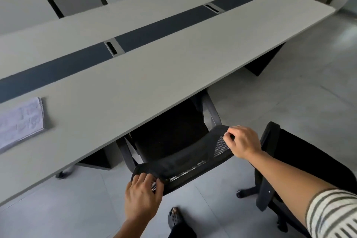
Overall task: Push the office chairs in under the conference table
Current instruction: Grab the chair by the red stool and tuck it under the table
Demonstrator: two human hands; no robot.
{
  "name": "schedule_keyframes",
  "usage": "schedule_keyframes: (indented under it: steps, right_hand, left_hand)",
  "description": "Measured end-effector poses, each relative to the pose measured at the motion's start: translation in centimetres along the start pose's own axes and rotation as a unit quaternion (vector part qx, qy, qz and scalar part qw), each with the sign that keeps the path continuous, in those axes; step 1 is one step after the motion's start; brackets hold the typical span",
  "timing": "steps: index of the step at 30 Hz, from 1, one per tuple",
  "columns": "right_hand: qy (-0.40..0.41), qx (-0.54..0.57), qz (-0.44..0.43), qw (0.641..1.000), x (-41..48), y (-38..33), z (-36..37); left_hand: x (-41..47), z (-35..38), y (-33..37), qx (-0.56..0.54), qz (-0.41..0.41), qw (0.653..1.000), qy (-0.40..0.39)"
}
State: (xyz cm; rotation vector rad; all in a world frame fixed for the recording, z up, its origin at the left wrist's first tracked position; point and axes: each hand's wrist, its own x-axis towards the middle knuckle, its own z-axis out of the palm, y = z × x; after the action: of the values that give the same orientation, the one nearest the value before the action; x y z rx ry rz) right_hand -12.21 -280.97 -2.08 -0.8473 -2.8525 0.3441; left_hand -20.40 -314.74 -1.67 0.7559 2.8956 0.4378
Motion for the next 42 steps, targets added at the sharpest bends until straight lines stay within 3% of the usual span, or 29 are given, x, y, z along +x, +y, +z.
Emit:
schedule_keyframes:
  steps: [11, 23, 30, 39, 42]
  right_hand:
    - [0.026, 0.009, -0.055, 0.998, 11.6, -3.2, 1.4]
    - [0.031, 0.04, -0.143, 0.988, 19.0, -5.9, 2.6]
    - [0.027, 0.098, -0.122, 0.987, 19.5, -6.1, 3.4]
    - [0.039, 0.107, -0.078, 0.99, 19.2, -6.0, 2.9]
    - [0.079, 0.099, -0.005, 0.992, 18.1, -6.3, 3.0]
  left_hand:
    - [9.1, -0.8, -1.1, -0.032, -0.05, 0.998, 0.021]
    - [14.4, -1.4, -2.4, 0.013, -0.093, 0.995, 0.038]
    - [16.0, -2.0, -3.6, 0.03, -0.049, 0.995, 0.077]
    - [15.9, -2.9, -2.8, 0.037, -0.046, 0.998, 0.025]
    - [15.8, -3.3, -2.9, 0.022, -0.04, 0.999, 0.011]
